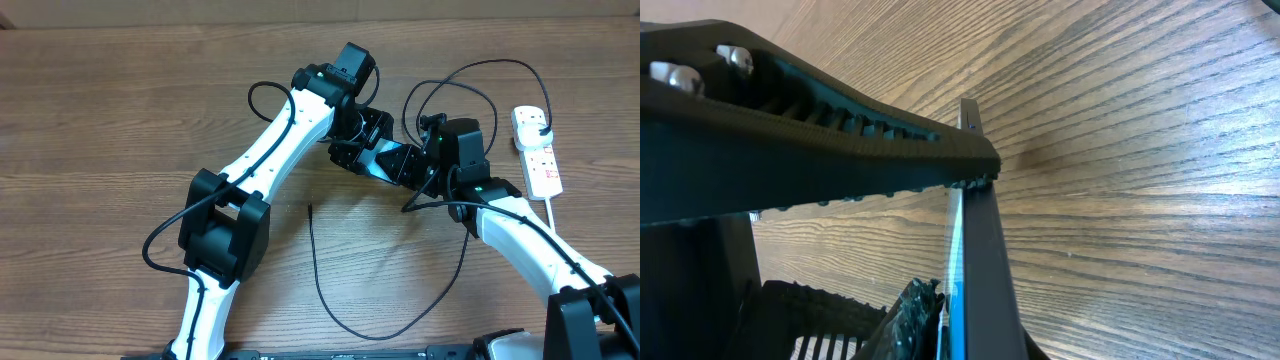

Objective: Plug charger to phone and switch on socket

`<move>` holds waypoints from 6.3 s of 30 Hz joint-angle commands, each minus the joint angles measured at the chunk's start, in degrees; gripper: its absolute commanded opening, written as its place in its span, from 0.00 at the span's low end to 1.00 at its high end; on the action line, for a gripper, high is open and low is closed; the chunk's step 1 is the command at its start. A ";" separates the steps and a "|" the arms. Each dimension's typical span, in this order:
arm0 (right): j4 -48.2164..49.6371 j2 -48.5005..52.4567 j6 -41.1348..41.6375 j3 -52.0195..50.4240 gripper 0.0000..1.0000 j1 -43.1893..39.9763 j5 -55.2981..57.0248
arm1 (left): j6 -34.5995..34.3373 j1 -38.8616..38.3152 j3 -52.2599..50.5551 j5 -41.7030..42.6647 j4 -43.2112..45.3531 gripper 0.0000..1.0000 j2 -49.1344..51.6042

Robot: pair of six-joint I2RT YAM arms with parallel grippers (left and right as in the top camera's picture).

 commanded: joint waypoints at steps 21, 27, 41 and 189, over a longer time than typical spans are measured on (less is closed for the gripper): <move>-0.42 0.02 -0.48 1.46 0.13 0.22 0.13 | 1.42 0.00 1.84 -2.29 -0.02 0.04 0.31; -0.44 0.02 -0.48 1.46 0.13 0.22 0.39 | 1.55 0.00 1.84 -2.29 0.00 0.04 0.31; -0.44 0.02 -0.46 1.46 0.09 0.22 0.39 | 1.53 0.00 1.84 -2.27 0.02 0.04 0.31; 47.80 0.02 87.41 1.46 0.04 -7.19 -16.15 | 6.08 3.61 28.76 -11.69 -6.38 0.80 1.88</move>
